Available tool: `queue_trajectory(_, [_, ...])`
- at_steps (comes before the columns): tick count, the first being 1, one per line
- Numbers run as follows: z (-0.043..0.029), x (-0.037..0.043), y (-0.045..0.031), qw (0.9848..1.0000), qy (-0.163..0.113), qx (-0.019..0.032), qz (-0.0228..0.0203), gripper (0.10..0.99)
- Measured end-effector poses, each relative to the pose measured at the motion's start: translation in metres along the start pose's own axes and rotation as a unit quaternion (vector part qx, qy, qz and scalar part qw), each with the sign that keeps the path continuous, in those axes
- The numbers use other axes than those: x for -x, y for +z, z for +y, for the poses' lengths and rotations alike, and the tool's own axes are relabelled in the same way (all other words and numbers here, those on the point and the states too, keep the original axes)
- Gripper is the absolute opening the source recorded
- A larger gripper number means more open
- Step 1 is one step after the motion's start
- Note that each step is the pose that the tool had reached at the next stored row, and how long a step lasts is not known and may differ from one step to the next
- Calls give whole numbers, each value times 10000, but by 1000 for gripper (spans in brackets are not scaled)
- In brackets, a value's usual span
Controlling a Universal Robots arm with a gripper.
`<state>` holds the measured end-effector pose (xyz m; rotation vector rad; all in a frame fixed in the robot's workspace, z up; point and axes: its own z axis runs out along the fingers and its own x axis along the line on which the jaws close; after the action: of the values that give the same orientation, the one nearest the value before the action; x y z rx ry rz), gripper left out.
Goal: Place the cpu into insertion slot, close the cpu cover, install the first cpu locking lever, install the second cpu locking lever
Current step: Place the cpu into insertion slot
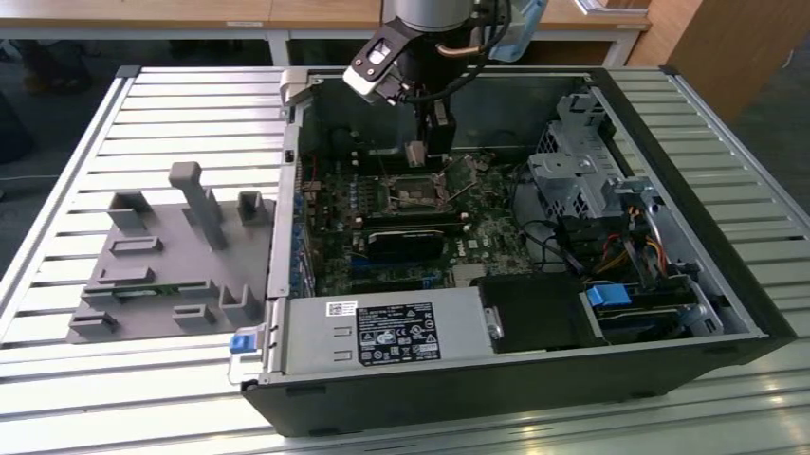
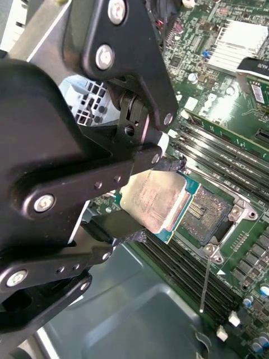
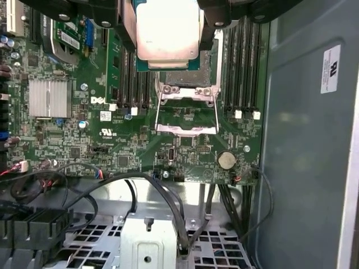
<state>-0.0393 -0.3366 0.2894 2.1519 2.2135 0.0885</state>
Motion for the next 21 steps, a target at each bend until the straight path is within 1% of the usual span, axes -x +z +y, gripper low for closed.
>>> queue_trajectory(6, [-7, -26, 103, 9999, 100, 0, -7, 529])
queue_trajectory(15, [-19, -58, 266, 9999, 102, 0, -9, 529])
queue_trajectory(21, [-26, -67, 359, 9999, 102, 0, -11, 529])
